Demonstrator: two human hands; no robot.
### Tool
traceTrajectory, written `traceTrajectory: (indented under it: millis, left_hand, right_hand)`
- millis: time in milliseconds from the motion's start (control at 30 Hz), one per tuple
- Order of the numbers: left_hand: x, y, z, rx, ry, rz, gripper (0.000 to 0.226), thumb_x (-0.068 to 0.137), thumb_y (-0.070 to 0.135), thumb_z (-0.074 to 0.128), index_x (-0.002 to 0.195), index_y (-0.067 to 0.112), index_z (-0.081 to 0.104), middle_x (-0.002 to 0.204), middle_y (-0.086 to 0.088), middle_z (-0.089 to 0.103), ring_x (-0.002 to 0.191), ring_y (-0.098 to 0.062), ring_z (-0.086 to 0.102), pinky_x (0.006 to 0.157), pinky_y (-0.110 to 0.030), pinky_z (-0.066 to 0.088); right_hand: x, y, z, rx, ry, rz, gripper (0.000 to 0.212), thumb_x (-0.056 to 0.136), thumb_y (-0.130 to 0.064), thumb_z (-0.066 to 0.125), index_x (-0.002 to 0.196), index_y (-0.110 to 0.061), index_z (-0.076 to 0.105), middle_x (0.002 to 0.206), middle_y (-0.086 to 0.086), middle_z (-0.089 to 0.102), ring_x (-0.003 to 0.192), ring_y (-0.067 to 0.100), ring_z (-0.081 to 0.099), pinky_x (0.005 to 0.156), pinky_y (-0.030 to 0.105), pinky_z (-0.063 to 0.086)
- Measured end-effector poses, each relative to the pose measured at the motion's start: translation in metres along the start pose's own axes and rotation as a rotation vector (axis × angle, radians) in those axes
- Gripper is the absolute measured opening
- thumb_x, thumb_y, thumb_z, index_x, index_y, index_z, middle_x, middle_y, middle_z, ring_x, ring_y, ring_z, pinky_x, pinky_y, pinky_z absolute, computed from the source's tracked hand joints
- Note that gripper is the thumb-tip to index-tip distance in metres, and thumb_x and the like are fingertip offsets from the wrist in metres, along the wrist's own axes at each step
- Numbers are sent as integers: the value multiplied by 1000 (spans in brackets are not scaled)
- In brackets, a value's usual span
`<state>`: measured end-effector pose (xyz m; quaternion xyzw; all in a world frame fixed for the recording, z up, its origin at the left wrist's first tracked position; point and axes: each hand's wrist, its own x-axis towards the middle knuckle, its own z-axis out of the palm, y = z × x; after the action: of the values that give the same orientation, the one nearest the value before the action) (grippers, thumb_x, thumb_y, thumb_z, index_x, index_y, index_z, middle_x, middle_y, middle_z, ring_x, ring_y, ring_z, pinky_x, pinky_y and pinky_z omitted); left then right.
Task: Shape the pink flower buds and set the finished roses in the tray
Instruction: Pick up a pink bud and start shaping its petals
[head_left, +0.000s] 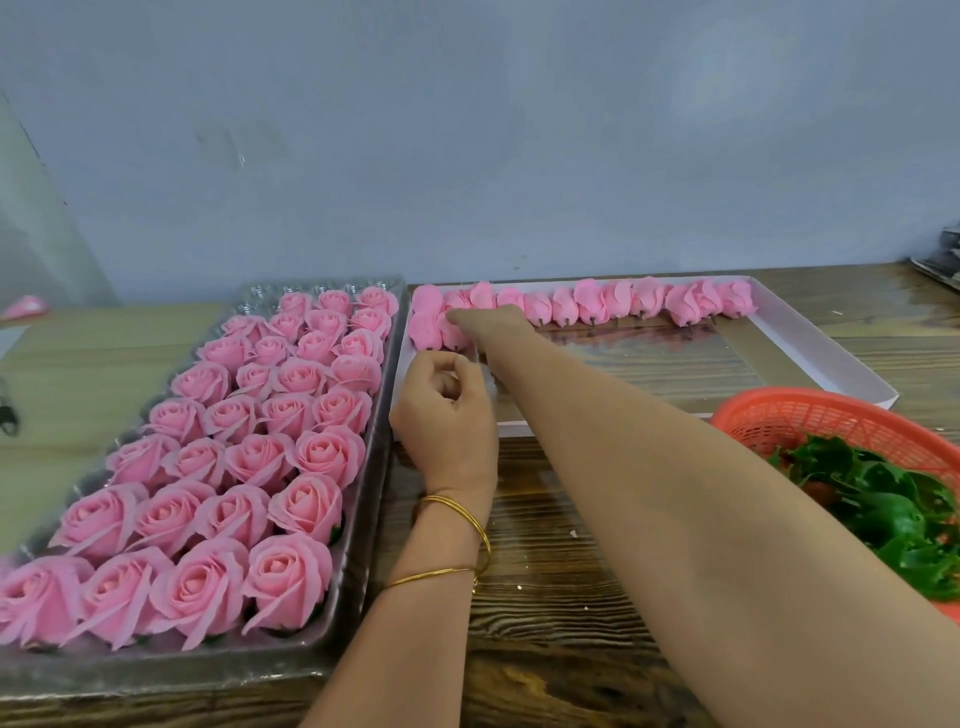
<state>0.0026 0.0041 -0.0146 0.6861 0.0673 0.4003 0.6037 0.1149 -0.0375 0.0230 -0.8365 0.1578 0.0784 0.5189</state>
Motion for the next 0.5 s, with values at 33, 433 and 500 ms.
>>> traceTrajectory:
  millis: [33, 433, 500]
  left_hand:
    - [0, 0, 0, -1, 2, -6, 34, 86, 9, 61, 64, 33, 52, 48, 12, 49, 48, -5, 46, 52, -11, 40]
    - [2, 0, 1, 8, 7, -39, 35, 84, 8, 63, 63, 33, 51, 50, 20, 56, 48, -1, 50, 54, -10, 40]
    - [1, 0, 1, 8, 2, -57, 33, 85, 9, 63, 63, 32, 52, 49, 17, 55, 49, -3, 50, 56, -17, 43]
  right_hand:
    - [0, -2, 2, -13, -3, 2, 29, 87, -31, 61, 74, -14, 41, 87, 9, 55, 96, 26, 60, 94, 38, 52]
    - [13, 6, 17, 121, -19, -53, 12, 85, -29, 59, 83, -19, 53, 108, 7, 61, 105, 26, 59, 99, 42, 49]
    - [12, 9, 17, 100, 10, -83, 19, 82, -28, 63, 96, -17, 57, 114, 11, 65, 109, 31, 62, 97, 47, 51]
